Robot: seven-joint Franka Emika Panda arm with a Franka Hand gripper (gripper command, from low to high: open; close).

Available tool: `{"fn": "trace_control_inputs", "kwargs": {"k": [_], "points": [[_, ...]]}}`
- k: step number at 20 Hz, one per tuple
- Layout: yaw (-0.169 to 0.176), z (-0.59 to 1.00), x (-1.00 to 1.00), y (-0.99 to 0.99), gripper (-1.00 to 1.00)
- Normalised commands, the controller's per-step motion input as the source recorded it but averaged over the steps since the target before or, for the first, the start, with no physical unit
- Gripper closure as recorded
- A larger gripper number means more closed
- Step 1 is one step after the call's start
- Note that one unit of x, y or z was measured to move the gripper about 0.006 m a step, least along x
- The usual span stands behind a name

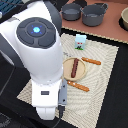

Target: Interact with the objects in diverse but meaningful ways.

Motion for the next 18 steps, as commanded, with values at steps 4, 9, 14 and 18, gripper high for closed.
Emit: {"fn": "trace_control_inputs", "kwargs": {"k": [4,9,14,18], "points": [[-0.013,-0.26,0.12,-0.1,1.0],[-0.007,0.13,0.07,-0.05,1.0],[0.0,1.0,-0.26,0.29,1.0],[0.0,1.0,-0.48,0.45,1.0]]}}
